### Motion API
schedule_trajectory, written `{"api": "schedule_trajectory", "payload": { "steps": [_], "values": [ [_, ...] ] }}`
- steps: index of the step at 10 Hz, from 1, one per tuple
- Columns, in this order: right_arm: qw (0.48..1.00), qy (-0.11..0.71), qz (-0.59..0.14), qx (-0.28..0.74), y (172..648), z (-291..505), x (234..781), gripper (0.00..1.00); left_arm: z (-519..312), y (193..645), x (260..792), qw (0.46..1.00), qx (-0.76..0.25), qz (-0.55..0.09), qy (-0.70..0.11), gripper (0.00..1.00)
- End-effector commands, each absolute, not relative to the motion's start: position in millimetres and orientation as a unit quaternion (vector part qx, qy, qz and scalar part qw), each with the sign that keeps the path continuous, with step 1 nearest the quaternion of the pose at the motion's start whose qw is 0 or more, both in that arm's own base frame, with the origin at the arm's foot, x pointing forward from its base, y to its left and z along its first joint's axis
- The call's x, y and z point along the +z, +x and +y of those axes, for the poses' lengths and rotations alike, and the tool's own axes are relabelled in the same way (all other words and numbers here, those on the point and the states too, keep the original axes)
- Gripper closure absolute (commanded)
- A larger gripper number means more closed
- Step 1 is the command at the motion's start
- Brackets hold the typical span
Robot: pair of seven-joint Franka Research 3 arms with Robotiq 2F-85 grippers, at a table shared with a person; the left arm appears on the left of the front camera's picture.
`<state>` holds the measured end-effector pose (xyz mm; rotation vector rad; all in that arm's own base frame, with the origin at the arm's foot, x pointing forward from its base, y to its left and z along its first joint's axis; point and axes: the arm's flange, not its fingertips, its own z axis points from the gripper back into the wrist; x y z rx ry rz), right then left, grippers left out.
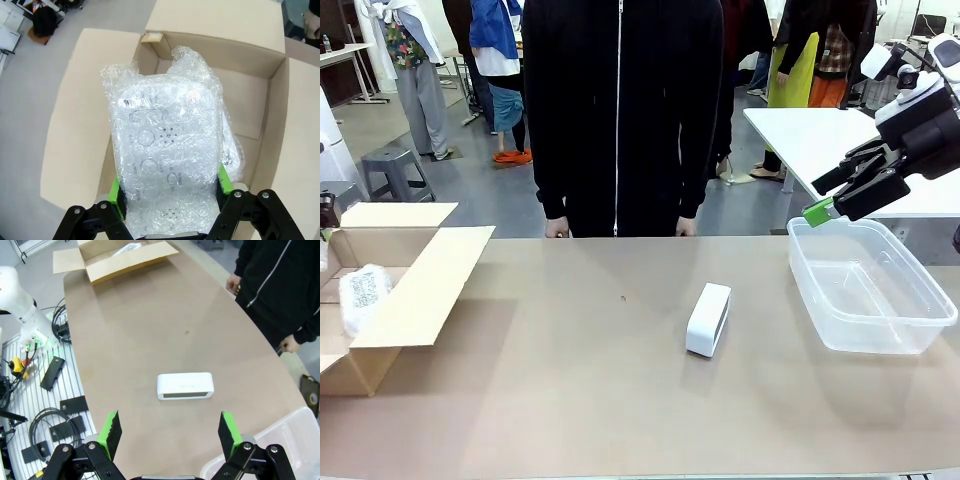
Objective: Separate and place wrapped and unwrapped clocks.
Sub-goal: If the picked Digital clock is wrapped, place it in the Package Box ; if not, place it in the Organizing box.
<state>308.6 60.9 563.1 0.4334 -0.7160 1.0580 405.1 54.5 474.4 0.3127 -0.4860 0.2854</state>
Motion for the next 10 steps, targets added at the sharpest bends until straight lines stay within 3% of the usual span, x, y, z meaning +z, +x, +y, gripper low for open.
{"api": "schedule_trajectory", "payload": {
  "steps": [1,8,9,10],
  "values": [
    [0.774,0.213,-0.335,0.493,310.8,61.9,562.3,0.0,55.0,413.8,453.2,0.943,0.148,-0.243,0.174,0.19],
    [0.774,0.213,-0.335,0.493,310.8,61.9,562.3,0.0,54.8,413.6,433.6,0.949,0.154,-0.215,0.169,0.19],
    [0.774,0.213,-0.335,0.493,310.8,61.9,562.3,0.0,56.2,414.2,432.9,0.95,0.153,-0.214,0.169,0.0],
    [0.774,0.213,-0.335,0.493,310.8,61.9,562.3,0.0,56.9,414.4,432.9,0.95,0.153,-0.214,0.171,0.0]
  ]
}}
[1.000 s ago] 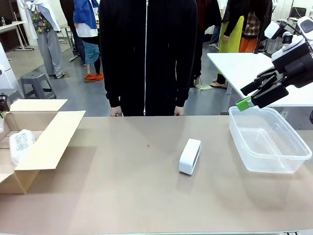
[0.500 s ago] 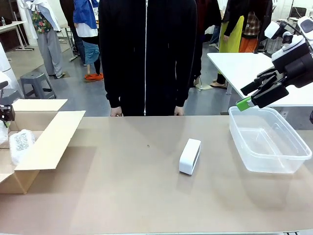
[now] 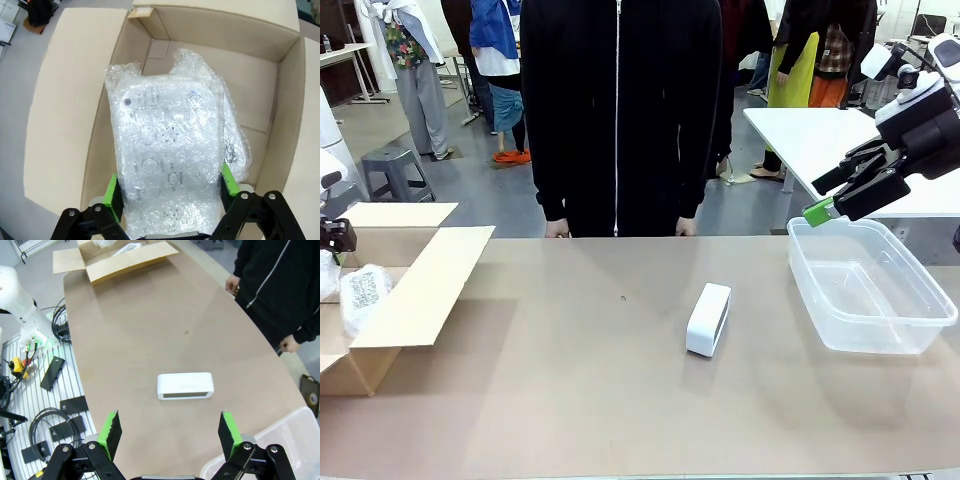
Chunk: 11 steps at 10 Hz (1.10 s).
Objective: Separate and place wrapped and unwrapped clocks.
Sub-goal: If the picked Digital clock is wrapped, place it in the Package Box ; if not, place it in the Organizing box.
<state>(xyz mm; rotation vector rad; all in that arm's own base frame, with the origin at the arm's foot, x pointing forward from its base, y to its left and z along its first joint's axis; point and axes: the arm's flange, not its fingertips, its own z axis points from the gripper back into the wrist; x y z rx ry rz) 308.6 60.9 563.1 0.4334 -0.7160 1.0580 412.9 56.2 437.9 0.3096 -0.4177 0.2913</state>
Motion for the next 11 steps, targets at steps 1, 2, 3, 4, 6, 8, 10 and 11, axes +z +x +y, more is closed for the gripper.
{"api": "schedule_trajectory", "payload": {
  "steps": [1,2,3,4,6,8,10,11],
  "values": [
    [0.774,0.213,-0.335,0.493,310.8,61.9,562.3,0.0,57.7,414.8,433.7,0.949,0.153,-0.213,0.173,0.0],
    [0.774,0.213,-0.335,0.493,310.8,61.9,562.3,0.0,57.8,414.5,434.2,0.95,0.153,-0.211,0.175,0.0],
    [0.774,0.213,-0.335,0.493,310.8,61.9,562.3,0.0,57.8,414.1,435.0,0.95,0.152,-0.209,0.173,0.0],
    [0.774,0.213,-0.335,0.493,310.8,61.9,562.3,0.0,57.9,413.8,435.6,0.951,0.151,-0.208,0.173,0.0],
    [0.774,0.213,-0.335,0.493,310.8,61.9,562.3,0.0,58.1,413.4,437.9,0.951,0.151,-0.208,0.173,0.0],
    [0.774,0.213,-0.335,0.493,310.8,61.9,562.3,0.0,56.1,412.2,443.3,0.951,0.147,-0.212,0.172,0.0],
    [0.774,0.213,-0.335,0.493,310.8,61.9,562.3,0.0,54.3,412.4,449.2,0.949,0.154,-0.215,0.173,0.0],
    [0.774,0.213,-0.335,0.493,310.8,61.9,562.3,0.0,47.9,407.8,469.2,0.947,0.157,-0.219,0.176,0.0]
  ]
}}
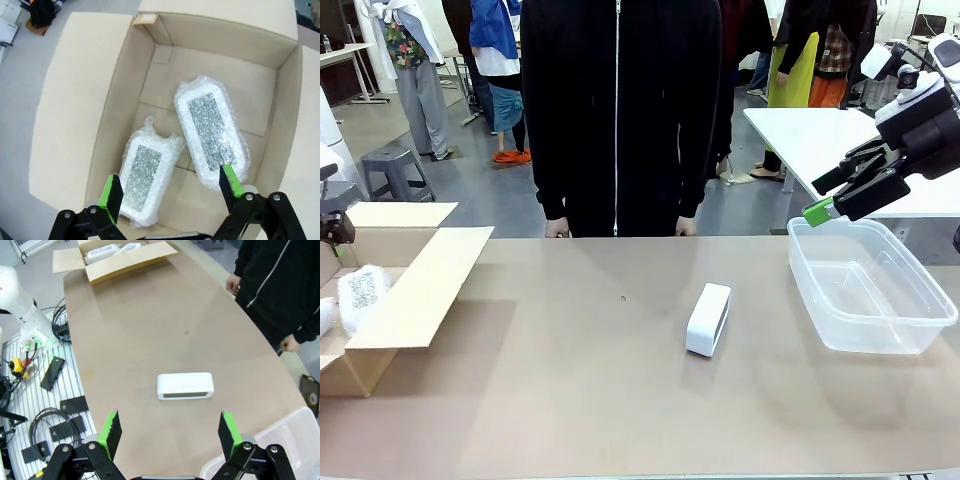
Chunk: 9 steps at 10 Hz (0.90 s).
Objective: Separate and place wrapped and unwrapped clocks.
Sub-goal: If the picked Digital clock is wrapped, place it in the Package Box ; if not, place it in the Organizing box.
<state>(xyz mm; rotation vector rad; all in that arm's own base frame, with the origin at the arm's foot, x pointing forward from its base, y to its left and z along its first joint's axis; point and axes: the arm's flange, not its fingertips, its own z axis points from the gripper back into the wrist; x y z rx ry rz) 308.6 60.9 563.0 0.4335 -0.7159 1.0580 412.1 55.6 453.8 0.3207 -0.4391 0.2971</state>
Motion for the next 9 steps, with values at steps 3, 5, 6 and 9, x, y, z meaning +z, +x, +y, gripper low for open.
{"api": "schedule_trajectory", "payload": {
  "steps": [3,5,6,9],
  "values": [
    [0.774,0.213,-0.335,0.493,310.8,61.9,562.3,0.0,32.3,390.0,553.1,0.947,0.18,-0.205,0.171,0.0],
    [0.774,0.213,-0.335,0.493,310.8,61.9,562.3,0.0,24.3,373.8,602.5,0.955,0.179,-0.186,0.146,0.0],
    [0.774,0.213,-0.335,0.493,310.8,61.9,562.3,0.0,21.9,366.6,624.3,0.958,0.188,-0.186,0.11,0.0],
    [0.774,0.213,-0.335,0.493,310.8,61.9,562.3,0.0,19.3,352.1,669.1,0.962,0.177,-0.2,0.063,0.0]
  ]
}}
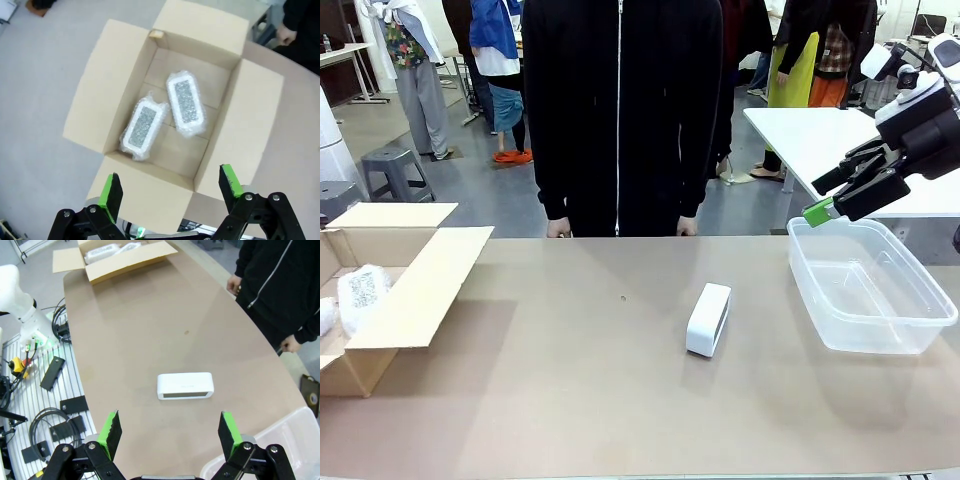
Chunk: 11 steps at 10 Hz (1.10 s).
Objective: Separate and place wrapped and unwrapped clocks.
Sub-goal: If the picked Digital clock is wrapped, place it in the Package Box ; if not, place it in the Organizing box.
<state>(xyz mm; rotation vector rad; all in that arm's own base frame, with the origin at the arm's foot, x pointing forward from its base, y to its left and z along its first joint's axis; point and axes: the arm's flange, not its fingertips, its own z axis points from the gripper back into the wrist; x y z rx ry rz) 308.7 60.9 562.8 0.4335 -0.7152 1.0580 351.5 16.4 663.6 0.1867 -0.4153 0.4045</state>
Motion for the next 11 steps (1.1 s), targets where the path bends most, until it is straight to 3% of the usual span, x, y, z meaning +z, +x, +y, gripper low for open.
{"api": "schedule_trajectory", "payload": {
  "steps": [1,5,6,11],
  "values": [
    [0.774,0.213,-0.335,0.493,310.8,61.9,562.3,0.0,16.9,351.1,674.6,0.965,0.159,-0.204,0.053,0.0],
    [0.774,0.213,-0.335,0.493,310.8,61.9,562.3,0.0,11.5,364.1,660.2,0.973,0.139,-0.174,0.053,0.0],
    [0.774,0.213,-0.335,0.493,310.8,61.9,562.3,0.0,6.3,352.5,674.8,0.965,0.155,-0.203,0.056,0.0],
    [0.774,0.213,-0.335,0.493,310.8,61.9,562.3,0.0,6.3,352.5,674.8,0.965,0.155,-0.203,0.056,0.0]
  ]
}}
